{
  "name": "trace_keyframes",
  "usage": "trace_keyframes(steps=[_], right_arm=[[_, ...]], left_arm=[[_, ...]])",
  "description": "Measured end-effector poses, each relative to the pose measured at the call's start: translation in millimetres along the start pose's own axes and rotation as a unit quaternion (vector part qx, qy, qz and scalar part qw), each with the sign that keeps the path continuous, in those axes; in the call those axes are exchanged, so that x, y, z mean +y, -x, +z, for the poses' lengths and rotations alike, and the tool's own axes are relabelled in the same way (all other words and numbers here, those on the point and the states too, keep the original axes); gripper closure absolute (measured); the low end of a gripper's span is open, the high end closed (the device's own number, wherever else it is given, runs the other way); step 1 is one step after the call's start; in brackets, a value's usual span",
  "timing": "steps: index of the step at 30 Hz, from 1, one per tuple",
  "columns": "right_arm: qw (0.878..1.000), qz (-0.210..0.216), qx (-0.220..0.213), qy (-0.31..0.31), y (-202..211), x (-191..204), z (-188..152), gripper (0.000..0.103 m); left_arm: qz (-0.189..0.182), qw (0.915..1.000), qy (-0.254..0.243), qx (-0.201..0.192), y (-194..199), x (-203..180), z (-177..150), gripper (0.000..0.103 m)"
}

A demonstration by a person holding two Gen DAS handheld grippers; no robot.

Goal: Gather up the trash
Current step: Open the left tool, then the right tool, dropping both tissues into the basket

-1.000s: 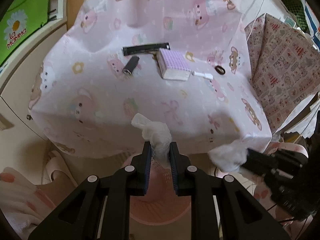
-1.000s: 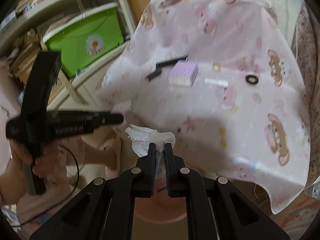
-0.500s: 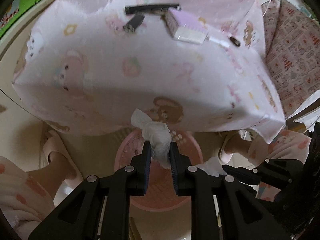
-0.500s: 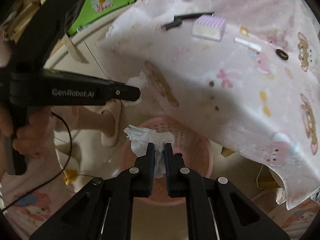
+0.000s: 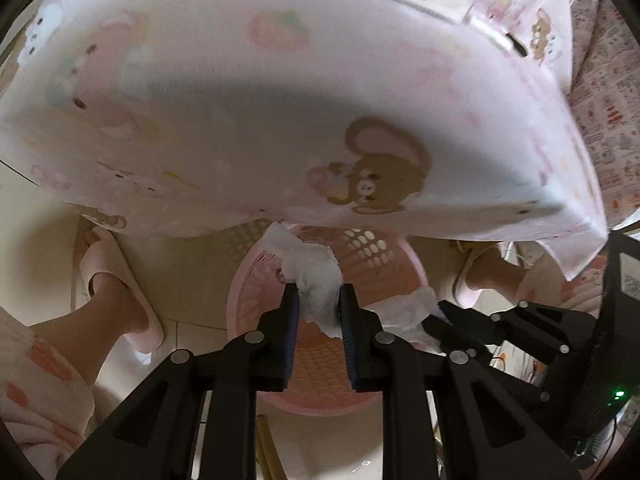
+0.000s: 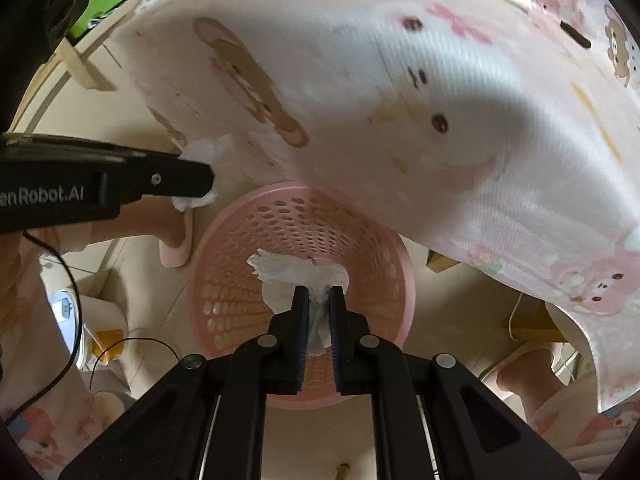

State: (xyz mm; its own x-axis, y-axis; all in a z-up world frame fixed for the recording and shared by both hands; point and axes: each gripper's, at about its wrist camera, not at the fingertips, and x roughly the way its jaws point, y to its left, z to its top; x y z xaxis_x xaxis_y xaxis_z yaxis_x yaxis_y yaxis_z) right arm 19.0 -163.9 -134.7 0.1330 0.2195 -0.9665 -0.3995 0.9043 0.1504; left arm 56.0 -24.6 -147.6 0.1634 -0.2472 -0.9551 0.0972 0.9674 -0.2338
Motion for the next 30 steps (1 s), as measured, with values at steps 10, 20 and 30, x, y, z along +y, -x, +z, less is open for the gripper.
trace_keyframes(steps=[10, 20, 30], right_arm=[[0.999, -0.024, 0.032, -0.005, -30.2, 3.0, -2.5, 0.093], [0.998, -0.032, 0.049, -0.01, -39.6, -2.4, -4.2, 0.077], [0.997, -0.049, 0.043, -0.032, -37.4, -11.1, -1.7, 0.054]], left_arm=[[0.023, 0.9987, -0.006, 0.044, -36.8, -6.0, 0.6, 0.085], [0.037, 0.9981, -0.005, 0.049, -42.5, -7.3, 0.2, 0.066], [0.033, 0.9989, 0.0, 0.035, -33.3, -2.5, 0.8, 0.05]])
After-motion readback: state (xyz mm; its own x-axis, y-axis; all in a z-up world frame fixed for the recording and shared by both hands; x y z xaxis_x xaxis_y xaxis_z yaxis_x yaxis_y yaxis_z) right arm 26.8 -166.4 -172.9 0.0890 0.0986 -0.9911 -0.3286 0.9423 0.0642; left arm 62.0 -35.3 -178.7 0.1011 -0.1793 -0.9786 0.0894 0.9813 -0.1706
